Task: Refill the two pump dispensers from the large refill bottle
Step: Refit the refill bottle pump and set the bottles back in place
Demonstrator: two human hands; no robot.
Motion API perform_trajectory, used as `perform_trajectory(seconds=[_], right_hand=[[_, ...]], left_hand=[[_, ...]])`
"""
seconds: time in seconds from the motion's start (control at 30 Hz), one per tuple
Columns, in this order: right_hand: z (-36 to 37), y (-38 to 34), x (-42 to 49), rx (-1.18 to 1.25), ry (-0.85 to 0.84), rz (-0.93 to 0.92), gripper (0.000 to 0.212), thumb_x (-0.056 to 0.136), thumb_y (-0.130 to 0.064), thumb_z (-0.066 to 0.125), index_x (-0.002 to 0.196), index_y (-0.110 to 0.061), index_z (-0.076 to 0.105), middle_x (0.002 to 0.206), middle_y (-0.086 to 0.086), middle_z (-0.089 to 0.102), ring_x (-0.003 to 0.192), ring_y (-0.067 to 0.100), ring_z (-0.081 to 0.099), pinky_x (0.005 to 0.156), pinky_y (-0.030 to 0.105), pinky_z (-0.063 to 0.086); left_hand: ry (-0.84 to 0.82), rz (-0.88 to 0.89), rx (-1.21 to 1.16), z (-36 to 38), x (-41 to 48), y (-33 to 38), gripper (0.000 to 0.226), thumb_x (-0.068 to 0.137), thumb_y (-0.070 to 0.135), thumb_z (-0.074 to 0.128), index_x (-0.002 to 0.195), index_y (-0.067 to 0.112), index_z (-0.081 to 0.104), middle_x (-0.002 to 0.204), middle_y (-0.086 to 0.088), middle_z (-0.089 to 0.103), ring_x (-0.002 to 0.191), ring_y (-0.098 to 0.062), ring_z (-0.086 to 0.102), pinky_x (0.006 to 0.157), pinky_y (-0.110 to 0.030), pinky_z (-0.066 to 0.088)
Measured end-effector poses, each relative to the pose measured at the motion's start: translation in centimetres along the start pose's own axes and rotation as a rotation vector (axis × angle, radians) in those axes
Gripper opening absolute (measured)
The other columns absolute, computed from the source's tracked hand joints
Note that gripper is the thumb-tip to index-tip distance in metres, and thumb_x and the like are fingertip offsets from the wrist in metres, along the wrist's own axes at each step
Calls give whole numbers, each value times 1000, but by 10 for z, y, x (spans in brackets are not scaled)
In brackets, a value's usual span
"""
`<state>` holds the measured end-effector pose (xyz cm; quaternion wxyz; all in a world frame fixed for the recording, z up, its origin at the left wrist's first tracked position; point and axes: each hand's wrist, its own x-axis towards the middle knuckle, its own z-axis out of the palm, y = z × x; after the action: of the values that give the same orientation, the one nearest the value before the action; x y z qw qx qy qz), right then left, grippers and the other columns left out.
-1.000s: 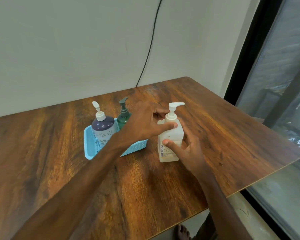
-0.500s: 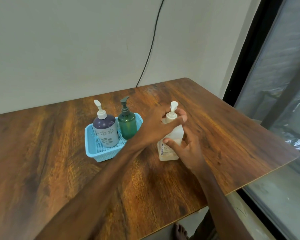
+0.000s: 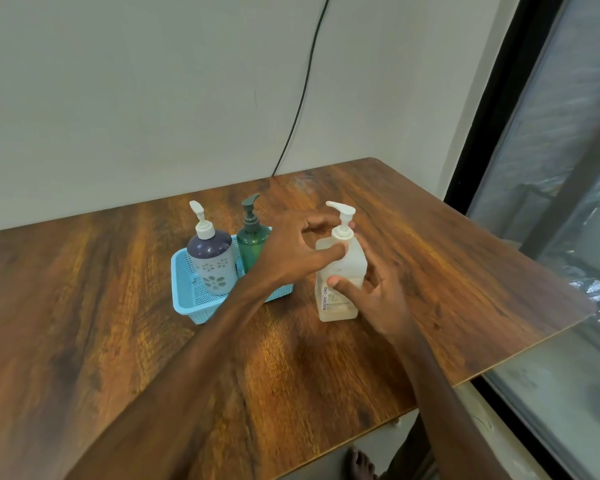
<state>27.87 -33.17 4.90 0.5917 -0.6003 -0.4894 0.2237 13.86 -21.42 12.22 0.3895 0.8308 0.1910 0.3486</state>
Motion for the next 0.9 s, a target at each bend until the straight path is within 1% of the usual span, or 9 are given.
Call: perform_trajectory(seconds=[0.13,0.27,0.33,0.4,0.5,0.63,0.7,0.8,0.9], right_hand=[[0,-1,-3,10,6,1,76,83,-34,80,151,-24,47,135,-20,66,121,4,66,96,33,59],[2,-2,-2,14,-8,-5,63,87,-20,79,142,-31,52,124,-35,66,115,-8,65,88,15,55],[2,0,-2,24,2,3,61,87,-16,80,141,-29,54,124,-26,70,114,-5,67,89,17,56],[1,2,-2,33,18,-2,64,88,-14,80,145,-18,53,128,-8,72,115,6,70,90,22,58],[1,2,0,47,17,-16,67,87,-15,80,147,-15,52,132,-7,70,116,6,69,88,20,58],[1,2,1,26,12,-1,69,83,-26,81,146,-22,53,130,-16,70,116,4,69,91,26,60],[1,0,1,6,15,-5,69,84,-27,81,147,-23,52,133,-14,69,119,6,68,95,30,60],[1,0,0,-2,12,-19,68,84,-26,80,146,-22,52,134,-15,68,121,5,66,97,29,58],[1,1,-1,31,16,2,67,84,-24,82,145,-20,54,129,-17,70,118,2,67,94,25,58]], left_hand=[[-39,-24,-110,11,-1,-3,35,86,7,66,119,14,75,116,3,80,113,-8,74,94,-33,62],[74,-26,-8,20,-5,-1,38,84,32,86,117,19,73,110,11,78,103,-2,73,91,-29,62],[238,-27,47,24,-8,-1,41,76,40,93,108,24,73,98,14,77,91,2,71,75,-14,57],[274,-17,23,24,-8,-2,36,75,36,95,102,25,74,90,13,76,82,3,70,66,-12,54],[98,12,45,9,-1,-3,34,84,28,89,115,22,78,106,12,78,95,-2,74,79,-27,63],[-241,-24,-23,-9,6,-6,36,100,11,70,136,17,69,136,11,70,123,-1,66,99,-22,57],[-317,-66,-29,-8,6,-9,43,102,17,68,144,22,61,143,11,65,129,-4,63,104,-28,57],[-135,-89,86,6,-2,-13,65,85,52,80,142,29,58,134,12,67,121,-8,65,100,-34,59],[151,-32,108,20,-8,-12,57,75,52,91,120,25,69,110,13,74,100,-5,69,79,-17,56]])
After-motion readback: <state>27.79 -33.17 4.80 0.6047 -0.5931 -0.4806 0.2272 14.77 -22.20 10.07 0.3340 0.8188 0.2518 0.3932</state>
